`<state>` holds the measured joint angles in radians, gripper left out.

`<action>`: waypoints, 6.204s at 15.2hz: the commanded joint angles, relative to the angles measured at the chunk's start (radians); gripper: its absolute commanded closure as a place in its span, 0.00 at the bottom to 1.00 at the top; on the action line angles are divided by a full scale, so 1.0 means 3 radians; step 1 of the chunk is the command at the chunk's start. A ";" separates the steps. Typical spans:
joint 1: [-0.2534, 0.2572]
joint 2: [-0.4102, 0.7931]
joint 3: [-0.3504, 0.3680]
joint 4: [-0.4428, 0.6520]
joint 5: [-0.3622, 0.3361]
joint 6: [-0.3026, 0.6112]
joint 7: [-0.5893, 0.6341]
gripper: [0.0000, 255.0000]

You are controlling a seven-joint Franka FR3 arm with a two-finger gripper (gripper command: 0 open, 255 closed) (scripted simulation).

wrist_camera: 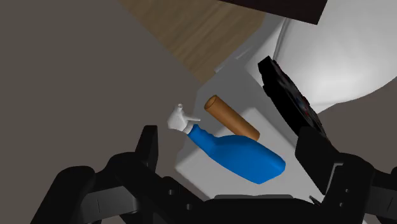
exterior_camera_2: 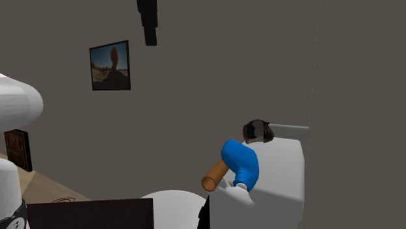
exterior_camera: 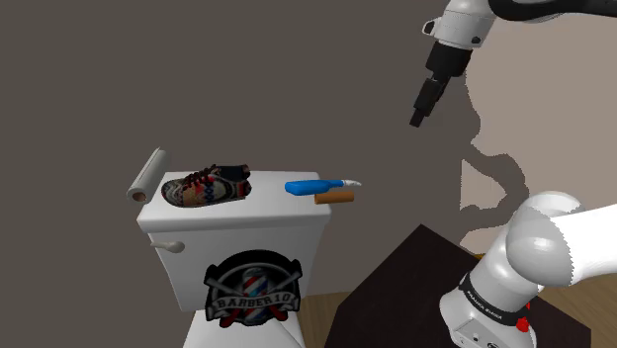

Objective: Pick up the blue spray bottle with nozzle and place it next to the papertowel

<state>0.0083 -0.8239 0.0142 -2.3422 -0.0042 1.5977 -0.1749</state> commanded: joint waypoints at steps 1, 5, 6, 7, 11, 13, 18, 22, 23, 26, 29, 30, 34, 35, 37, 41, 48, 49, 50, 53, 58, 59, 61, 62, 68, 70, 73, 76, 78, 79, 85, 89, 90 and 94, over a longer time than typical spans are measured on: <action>0.0000 0.0000 0.0000 0.0000 0.0000 0.0000 0.0000 0.00; 0.0125 0.0026 -0.0242 -0.0426 -0.0013 0.0608 -0.0484 0.00; 0.0156 0.0055 -0.0304 -0.0515 -0.0012 0.0763 -0.0609 0.00; 0.0191 0.0092 -0.0369 -0.0598 -0.0009 0.0918 -0.0735 0.00; 0.0353 0.0332 -0.0639 -0.0858 0.0034 0.1545 -0.1264 0.00; 0.0459 0.0503 -0.0785 -0.0942 0.0083 0.1856 -0.1549 0.00; 0.0843 0.1058 -0.1205 -0.1012 0.0361 0.2588 -0.2369 0.00; 0.1328 0.1591 -0.1627 -0.0919 0.0857 0.3056 -0.3216 0.00; 0.1475 0.1735 -0.1744 -0.0874 0.1040 0.3143 -0.3469 0.00; 0.1798 0.2058 -0.1988 -0.0743 0.1528 0.3267 -0.4076 0.00; 0.1895 0.2218 -0.2022 -0.0728 0.1758 0.3366 -0.4237 0.00; 0.1928 0.2274 -0.2032 -0.0720 0.1843 0.3396 -0.4296 0.00; 0.2034 0.2482 -0.2056 -0.0679 0.2173 0.3484 -0.4529 0.00; 0.2033 0.2482 -0.2055 -0.0679 0.2173 0.3484 -0.4529 0.00; 0.2032 0.2482 -0.2055 -0.0679 0.2173 0.3484 -0.4529 0.00; 0.2032 0.2482 -0.2055 -0.0679 0.2173 0.3484 -0.4529 0.00; 0.2032 0.2482 -0.2054 -0.0679 0.2172 0.3484 -0.4528 1.00; 0.2032 0.2482 -0.2055 -0.0679 0.2173 0.3484 -0.4528 1.00; 0.2032 0.2482 -0.2055 -0.0679 0.2173 0.3484 -0.4528 1.00; 0.1996 0.2383 -0.2038 -0.0679 0.1991 0.3436 -0.4373 1.00; 0.1887 0.2159 -0.1966 -0.0654 0.1607 0.3282 -0.4035 1.00; 0.1863 0.2119 -0.1949 -0.0645 0.1543 0.3247 -0.3977 1.00; 0.1819 0.2042 -0.1914 -0.0623 0.1425 0.3174 -0.3868 1.00; 0.1798 0.2005 -0.1898 -0.0610 0.1371 0.3136 -0.3817 1.00; 0.1687 0.1809 -0.1799 -0.0511 0.1111 0.2894 -0.3559 1.00; 0.1657 0.1753 -0.1769 -0.0470 0.1044 0.2809 -0.3487 1.00; 0.1618 0.1675 -0.1728 -0.0402 0.0957 0.2681 -0.3390 1.00; 0.1585 0.1607 -0.1690 -0.0327 0.0885 0.2552 -0.3304 1.00; 0.1566 0.1565 -0.1667 -0.0274 0.0843 0.2466 -0.3252 1.00; 0.1558 0.1546 -0.1656 -0.0246 0.0824 0.2422 -0.3227 1.00; 0.1798 0.2095 -0.1606 0.0247 0.1103 0.2466 -0.3148 1.00; 0.1922 0.2554 -0.1562 0.0698 0.1323 0.2443 -0.3102 1.00; 0.1943 0.2670 -0.1550 0.0820 0.1374 0.2428 -0.3089 1.00; 0.1989 0.3138 -0.1489 0.1351 0.1554 0.2334 -0.3017 1.00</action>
<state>0.6013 0.0783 -0.4375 -1.9806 0.4460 2.3050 -1.0857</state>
